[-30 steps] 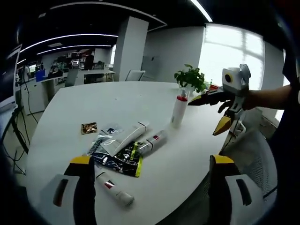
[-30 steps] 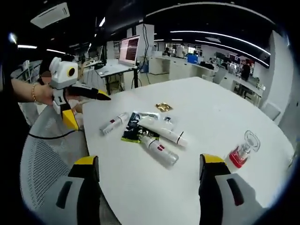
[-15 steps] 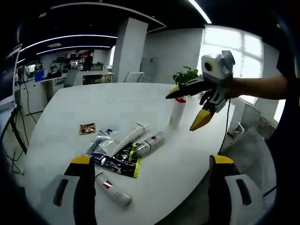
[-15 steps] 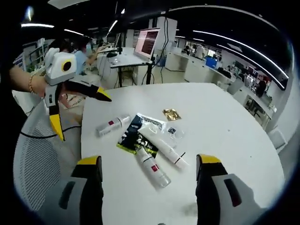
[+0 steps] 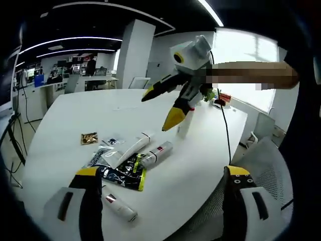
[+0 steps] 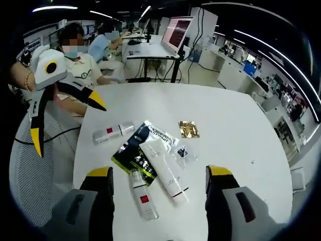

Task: Arrange the skincare products in the storage area until every visible bottle or jar stands upright without overlapping.

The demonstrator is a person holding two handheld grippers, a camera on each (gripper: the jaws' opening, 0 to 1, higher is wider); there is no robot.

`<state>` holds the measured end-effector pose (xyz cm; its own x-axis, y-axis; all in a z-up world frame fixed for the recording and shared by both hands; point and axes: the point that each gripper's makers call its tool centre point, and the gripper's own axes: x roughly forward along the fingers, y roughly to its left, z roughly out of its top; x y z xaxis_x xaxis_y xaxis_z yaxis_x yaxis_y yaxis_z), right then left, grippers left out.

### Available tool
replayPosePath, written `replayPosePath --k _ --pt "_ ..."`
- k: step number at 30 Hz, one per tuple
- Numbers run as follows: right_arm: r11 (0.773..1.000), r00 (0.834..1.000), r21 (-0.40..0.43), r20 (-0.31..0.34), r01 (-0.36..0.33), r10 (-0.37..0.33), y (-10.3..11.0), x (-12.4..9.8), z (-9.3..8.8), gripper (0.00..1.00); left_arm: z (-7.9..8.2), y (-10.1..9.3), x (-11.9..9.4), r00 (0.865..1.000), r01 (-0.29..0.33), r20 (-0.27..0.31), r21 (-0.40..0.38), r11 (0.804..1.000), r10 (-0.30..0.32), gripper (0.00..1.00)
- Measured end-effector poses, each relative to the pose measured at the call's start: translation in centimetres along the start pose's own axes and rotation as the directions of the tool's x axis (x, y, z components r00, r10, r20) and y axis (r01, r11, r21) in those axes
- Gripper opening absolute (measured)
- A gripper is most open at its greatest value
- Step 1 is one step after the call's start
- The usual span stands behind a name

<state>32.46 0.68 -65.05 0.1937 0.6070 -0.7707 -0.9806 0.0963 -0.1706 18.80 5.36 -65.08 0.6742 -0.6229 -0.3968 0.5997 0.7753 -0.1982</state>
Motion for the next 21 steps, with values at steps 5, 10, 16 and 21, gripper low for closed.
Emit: replayPosePath --k 5,10,16,21 --pt "0.997 0.995 -0.043 -0.082 -0.065 0.061 -0.1 3.3 -1.1 0.72 -0.1 0.1 0.0 1.000 -0.001 -0.003 -0.001 1.000 0.001 0.93" --pt "0.994 0.988 -0.053 -0.127 -0.101 0.093 -0.4 5.4 -2.0 0.69 -0.2 0.1 0.0 1.000 0.001 -0.010 0.003 1.000 -0.001 0.93" --pt "0.989 0.979 -0.061 -0.162 -0.136 0.125 -0.4 7.1 -2.7 0.65 -0.4 0.3 0.0 1.000 -0.006 -0.017 -0.003 1.000 0.006 0.92" --pt "0.984 0.971 -0.076 -0.189 -0.160 0.143 -0.4 8.6 -3.3 0.62 -0.4 0.4 0.1 1.000 -0.014 -0.020 -0.012 1.000 0.014 0.91"
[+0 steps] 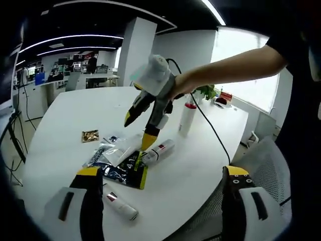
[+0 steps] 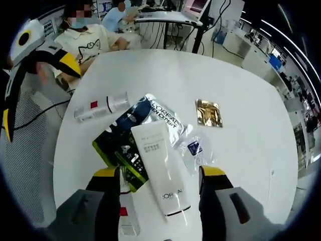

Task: Arrange the skincare products in the storage area until every visible bottle or jar stands upright without overlapping.

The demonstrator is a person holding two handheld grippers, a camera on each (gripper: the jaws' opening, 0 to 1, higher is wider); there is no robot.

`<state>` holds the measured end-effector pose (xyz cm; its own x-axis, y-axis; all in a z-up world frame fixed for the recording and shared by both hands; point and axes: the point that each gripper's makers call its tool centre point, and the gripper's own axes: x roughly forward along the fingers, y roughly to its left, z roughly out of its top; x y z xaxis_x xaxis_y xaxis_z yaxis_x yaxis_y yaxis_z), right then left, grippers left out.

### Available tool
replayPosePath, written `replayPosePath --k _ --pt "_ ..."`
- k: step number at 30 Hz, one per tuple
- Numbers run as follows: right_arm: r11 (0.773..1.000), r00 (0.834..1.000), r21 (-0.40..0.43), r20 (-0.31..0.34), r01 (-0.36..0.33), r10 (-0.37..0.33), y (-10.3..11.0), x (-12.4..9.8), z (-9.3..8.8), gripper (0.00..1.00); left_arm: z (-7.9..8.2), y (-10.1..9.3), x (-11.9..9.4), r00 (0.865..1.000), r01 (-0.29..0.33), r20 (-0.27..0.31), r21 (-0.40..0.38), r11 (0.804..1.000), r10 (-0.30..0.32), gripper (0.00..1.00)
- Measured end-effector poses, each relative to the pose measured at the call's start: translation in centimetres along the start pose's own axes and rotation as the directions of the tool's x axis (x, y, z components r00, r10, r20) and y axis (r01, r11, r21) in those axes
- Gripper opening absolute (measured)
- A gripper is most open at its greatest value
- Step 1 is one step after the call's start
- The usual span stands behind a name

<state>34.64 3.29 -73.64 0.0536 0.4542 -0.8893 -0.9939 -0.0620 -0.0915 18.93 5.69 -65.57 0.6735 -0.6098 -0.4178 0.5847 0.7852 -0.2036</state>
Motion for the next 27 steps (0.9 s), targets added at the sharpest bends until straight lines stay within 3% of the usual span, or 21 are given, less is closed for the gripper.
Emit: replayPosePath --k 9,27 --pt "1.000 1.000 -0.005 -0.020 -0.020 0.020 -0.3 2.0 -0.7 0.58 -0.3 0.2 0.1 1.000 -0.004 -0.012 -0.012 1.000 0.003 0.91" --pt "0.996 0.996 -0.050 -0.047 -0.073 0.070 0.5 3.3 -1.2 0.41 -0.5 0.7 -0.1 1.000 -0.015 -0.017 -0.033 0.999 0.015 0.90"
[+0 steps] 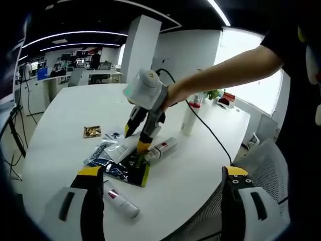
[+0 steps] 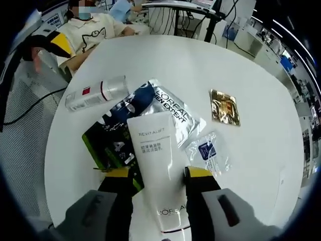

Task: Arrange the skincare products in the storage area until every visible bottle or jar stands upright without overlapping.

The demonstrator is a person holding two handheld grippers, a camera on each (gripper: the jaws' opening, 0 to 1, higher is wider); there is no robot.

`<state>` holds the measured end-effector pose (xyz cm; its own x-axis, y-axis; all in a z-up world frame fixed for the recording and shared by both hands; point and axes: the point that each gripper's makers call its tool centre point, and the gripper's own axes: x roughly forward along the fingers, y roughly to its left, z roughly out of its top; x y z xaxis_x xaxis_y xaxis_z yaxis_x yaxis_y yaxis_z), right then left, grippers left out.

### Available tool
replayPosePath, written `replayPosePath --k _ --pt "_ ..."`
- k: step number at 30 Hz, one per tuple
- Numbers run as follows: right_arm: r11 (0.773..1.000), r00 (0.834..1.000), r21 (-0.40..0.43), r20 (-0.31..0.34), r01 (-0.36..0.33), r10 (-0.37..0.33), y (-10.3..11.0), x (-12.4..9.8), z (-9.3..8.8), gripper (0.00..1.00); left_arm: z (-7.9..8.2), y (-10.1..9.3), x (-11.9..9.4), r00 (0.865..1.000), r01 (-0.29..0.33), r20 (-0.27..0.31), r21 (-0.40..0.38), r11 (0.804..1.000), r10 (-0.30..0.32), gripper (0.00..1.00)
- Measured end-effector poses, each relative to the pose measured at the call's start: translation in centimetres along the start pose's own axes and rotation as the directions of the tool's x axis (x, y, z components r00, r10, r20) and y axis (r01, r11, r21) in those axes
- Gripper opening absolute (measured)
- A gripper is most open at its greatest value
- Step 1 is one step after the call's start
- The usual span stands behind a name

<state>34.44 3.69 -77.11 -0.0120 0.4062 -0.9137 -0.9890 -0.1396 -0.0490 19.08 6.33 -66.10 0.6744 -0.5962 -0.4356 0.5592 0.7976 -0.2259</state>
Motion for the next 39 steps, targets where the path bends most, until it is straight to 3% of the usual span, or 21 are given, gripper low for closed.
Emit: replayPosePath --k 3,5,13,22,29,39 --pt "1.000 1.000 -0.023 0.026 0.013 -0.012 -0.4 0.0 0.0 0.35 -0.1 0.0 0.0 1.000 0.001 -0.002 0.000 1.000 -0.001 0.90" --pt "0.999 0.999 -0.037 0.036 -0.006 0.007 -0.2 0.0 0.1 0.34 -0.1 0.0 0.0 1.000 0.001 -0.004 -0.002 1.000 -0.001 0.90" --pt "0.996 0.999 -0.080 0.042 0.025 -0.022 -0.3 -0.3 0.2 0.31 0.1 0.0 0.0 1.000 0.001 -0.002 -0.004 1.000 -0.001 0.90" --pt "0.993 0.989 -0.046 0.110 0.105 -0.100 -1.0 -1.9 0.1 0.30 0.6 0.5 -0.2 1.000 -0.016 0.013 -0.016 1.000 0.016 0.89" --pt "0.983 0.963 0.044 0.197 0.177 -0.182 -1.3 -4.0 0.6 0.30 2.2 0.2 -0.1 0.999 -0.019 0.044 -0.017 1.000 0.020 0.88" --pt "0.944 0.895 0.193 0.312 0.269 -0.319 -1.6 -7.9 1.5 0.30 4.2 0.3 -0.3 0.996 -0.032 0.082 -0.001 1.000 0.032 0.87"
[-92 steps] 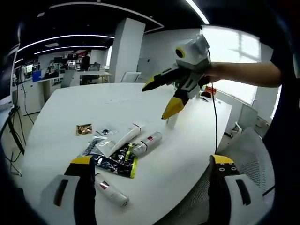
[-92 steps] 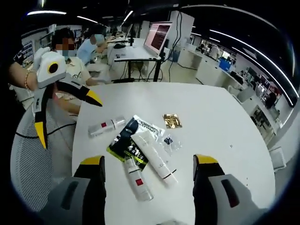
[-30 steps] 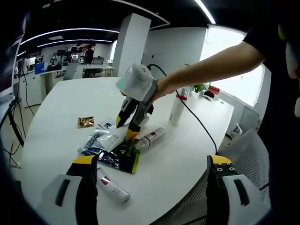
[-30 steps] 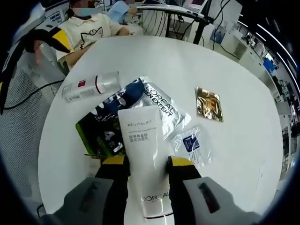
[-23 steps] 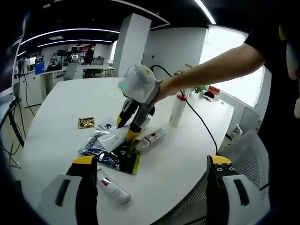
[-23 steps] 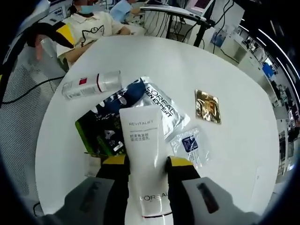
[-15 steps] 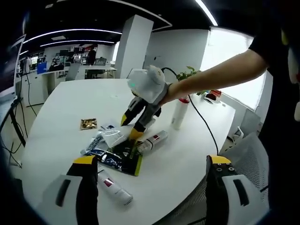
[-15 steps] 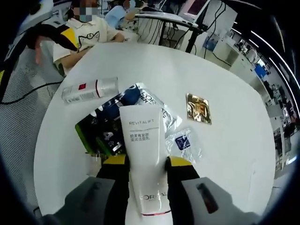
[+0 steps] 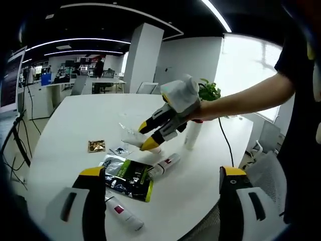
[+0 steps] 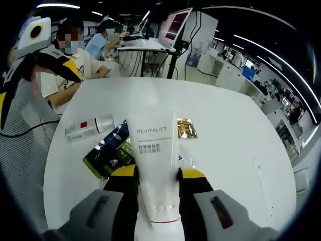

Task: Arrange the skincare products in the storage area until every visible bottle or jar stands upright without overlapping.

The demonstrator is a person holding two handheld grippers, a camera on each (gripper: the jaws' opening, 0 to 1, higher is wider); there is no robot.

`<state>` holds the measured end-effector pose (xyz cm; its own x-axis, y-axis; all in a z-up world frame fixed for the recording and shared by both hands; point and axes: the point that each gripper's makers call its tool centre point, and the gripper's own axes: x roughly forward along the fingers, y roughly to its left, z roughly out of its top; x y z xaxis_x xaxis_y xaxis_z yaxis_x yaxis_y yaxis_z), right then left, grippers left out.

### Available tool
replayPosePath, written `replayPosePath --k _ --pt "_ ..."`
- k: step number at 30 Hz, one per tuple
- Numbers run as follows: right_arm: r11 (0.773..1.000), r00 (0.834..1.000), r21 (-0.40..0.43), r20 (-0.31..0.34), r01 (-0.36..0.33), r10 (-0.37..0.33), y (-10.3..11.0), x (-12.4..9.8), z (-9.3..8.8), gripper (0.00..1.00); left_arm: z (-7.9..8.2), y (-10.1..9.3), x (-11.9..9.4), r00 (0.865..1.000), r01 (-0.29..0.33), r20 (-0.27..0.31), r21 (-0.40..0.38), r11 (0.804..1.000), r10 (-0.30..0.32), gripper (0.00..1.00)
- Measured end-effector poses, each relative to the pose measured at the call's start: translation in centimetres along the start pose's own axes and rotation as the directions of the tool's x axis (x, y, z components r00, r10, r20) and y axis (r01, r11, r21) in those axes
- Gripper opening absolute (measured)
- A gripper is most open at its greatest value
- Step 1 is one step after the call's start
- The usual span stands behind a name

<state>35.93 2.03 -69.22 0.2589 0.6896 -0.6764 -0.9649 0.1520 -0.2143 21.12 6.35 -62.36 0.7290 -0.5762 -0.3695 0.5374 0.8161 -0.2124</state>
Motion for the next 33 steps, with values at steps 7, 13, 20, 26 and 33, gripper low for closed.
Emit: replayPosePath --k 7,13,20,26,33 --pt "0.998 0.997 0.031 0.054 0.058 -0.059 0.4 -1.9 1.1 0.29 1.2 -0.7 -0.1 1.000 -0.001 0.019 0.010 1.000 0.000 0.86" --pt "0.994 0.990 0.060 0.096 0.096 -0.102 1.2 -3.6 2.2 0.29 2.6 -1.2 -0.2 0.998 -0.001 0.056 0.001 1.000 0.001 0.85" --pt "0.989 0.980 0.064 0.146 0.130 -0.138 2.2 -5.3 3.8 0.29 4.6 -2.0 -0.4 0.993 -0.002 0.117 -0.036 0.999 0.006 0.83" --pt "0.984 0.967 0.088 0.193 0.152 -0.167 3.9 -7.3 5.2 0.29 5.6 -2.4 -0.8 0.985 0.011 0.170 -0.102 0.995 0.007 0.76" --pt "0.976 0.955 0.121 0.216 0.181 -0.204 6.3 -9.3 6.1 0.29 6.7 -3.7 -1.0 0.979 0.034 0.201 -0.114 0.993 -0.010 0.63"
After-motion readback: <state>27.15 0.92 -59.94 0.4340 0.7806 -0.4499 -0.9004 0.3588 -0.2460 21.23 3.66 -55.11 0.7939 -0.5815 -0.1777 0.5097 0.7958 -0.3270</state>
